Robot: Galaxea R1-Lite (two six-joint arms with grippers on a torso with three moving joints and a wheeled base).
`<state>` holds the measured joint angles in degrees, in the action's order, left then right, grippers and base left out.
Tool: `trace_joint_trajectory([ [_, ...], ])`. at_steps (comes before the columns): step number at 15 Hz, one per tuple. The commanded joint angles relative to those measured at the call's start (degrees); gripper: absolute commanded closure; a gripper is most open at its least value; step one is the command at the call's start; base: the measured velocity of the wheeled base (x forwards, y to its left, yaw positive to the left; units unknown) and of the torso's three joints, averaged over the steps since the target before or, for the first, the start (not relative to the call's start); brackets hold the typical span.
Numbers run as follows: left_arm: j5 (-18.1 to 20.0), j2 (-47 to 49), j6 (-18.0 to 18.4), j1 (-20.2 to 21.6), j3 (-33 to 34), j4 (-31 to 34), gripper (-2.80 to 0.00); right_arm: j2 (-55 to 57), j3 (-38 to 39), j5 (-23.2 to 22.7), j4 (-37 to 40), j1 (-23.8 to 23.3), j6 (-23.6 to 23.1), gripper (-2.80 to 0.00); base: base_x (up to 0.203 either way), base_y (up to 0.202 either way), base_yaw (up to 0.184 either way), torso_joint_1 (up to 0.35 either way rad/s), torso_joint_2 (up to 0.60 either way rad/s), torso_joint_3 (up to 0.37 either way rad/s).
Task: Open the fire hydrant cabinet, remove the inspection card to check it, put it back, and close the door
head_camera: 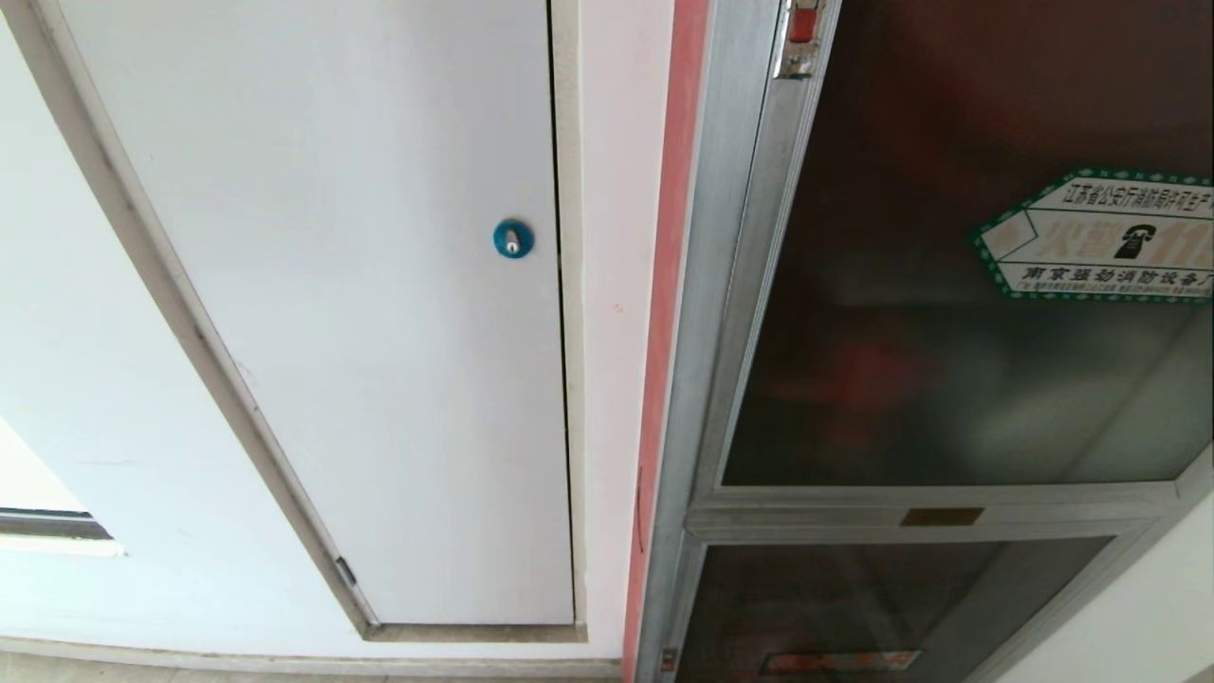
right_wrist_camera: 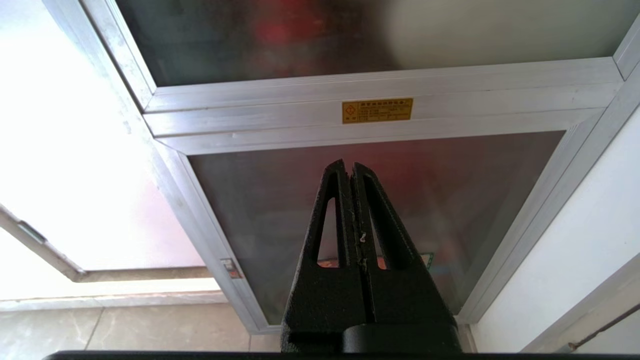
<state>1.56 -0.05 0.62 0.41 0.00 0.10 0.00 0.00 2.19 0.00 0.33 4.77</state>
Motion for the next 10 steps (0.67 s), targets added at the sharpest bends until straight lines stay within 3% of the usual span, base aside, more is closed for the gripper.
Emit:
trace_joint_trajectory([
  [1,0.0,0.0,0.0,0.0,0.0,0.0,0.0,0.1,0.0,0.0,0.0,0.0,-0.1,0.0,0.0,0.0,0.0,0.0,0.0,0.0],
  [10,0.0,0.0,0.0,0.0,0.0,0.0,0.0,0.0,0.0,0.2,0.0,0.0,0.2,0.0,0.0,0.0,0.0,0.0,0.0,0.0],
])
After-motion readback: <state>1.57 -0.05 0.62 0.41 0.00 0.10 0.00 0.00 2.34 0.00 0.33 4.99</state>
